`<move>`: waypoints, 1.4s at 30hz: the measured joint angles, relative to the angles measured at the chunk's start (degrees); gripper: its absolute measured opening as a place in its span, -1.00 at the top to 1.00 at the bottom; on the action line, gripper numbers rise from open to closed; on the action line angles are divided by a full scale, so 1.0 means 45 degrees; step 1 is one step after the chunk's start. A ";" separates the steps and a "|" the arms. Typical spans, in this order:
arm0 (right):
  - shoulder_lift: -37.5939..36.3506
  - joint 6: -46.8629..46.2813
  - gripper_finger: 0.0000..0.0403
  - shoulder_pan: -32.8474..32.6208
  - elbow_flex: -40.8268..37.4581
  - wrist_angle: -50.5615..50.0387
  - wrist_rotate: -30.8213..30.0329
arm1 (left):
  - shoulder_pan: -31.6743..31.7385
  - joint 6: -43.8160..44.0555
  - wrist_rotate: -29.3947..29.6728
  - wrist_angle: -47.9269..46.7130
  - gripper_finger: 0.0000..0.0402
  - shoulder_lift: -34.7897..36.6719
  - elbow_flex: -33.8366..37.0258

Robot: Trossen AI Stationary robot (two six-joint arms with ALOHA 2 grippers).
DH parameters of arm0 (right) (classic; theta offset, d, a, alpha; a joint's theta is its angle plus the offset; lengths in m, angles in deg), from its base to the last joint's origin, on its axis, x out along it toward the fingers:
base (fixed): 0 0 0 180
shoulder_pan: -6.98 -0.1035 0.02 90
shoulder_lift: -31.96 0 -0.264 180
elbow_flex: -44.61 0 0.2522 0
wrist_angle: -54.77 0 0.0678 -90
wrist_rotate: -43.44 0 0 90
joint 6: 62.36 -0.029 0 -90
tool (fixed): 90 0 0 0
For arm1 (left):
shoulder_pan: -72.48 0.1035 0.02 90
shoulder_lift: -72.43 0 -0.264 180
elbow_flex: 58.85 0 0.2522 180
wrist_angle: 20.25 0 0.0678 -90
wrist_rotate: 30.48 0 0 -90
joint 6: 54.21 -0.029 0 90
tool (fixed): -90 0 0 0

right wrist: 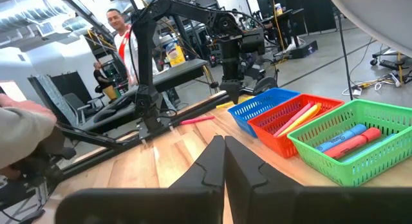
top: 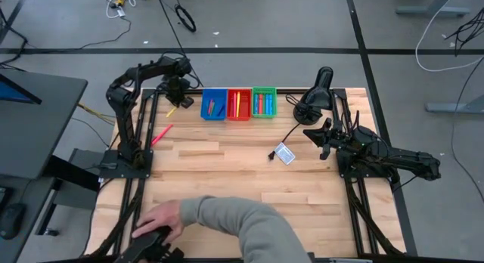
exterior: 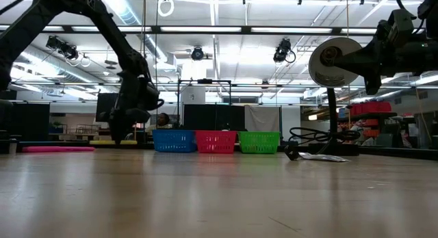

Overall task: Pick & Place Markers
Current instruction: Put the yellow marker into the red bin

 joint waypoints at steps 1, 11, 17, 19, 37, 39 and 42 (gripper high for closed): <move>-0.0005 0.0000 0.94 0.0000 0.0000 0.0000 0.0002 | -0.0045 -0.0005 -0.0003 -0.0113 0.82 0.0116 0.0003; -0.0001 0.0000 0.94 -0.0001 0.0000 0.0000 0.0005 | -0.0767 0.0254 -0.1340 -0.0871 0.85 0.2011 -0.0016; -0.0001 0.0000 0.94 -0.0001 0.0000 0.0000 0.0001 | -0.1556 0.0364 -0.1524 -0.1951 0.85 0.3500 -0.0024; -0.0002 0.0000 0.94 -0.0005 0.0000 0.0000 0.0000 | -0.1888 0.0452 -0.1529 -0.2314 0.85 0.3980 -0.0024; -0.0004 0.0000 0.94 -0.0003 0.0000 0.0000 0.0000 | -0.5545 0.3191 -0.1849 -0.5285 0.85 0.7705 -0.0024; -0.0003 0.0000 0.94 -0.0003 -0.0003 0.0000 0.0003 | -0.6017 0.3629 -0.1851 -0.5346 0.85 0.8080 0.0149; -0.0005 0.0000 0.94 0.0000 -0.0005 0.0000 0.0005 | -0.6666 0.4408 -0.1871 -0.5307 0.85 0.8778 0.0781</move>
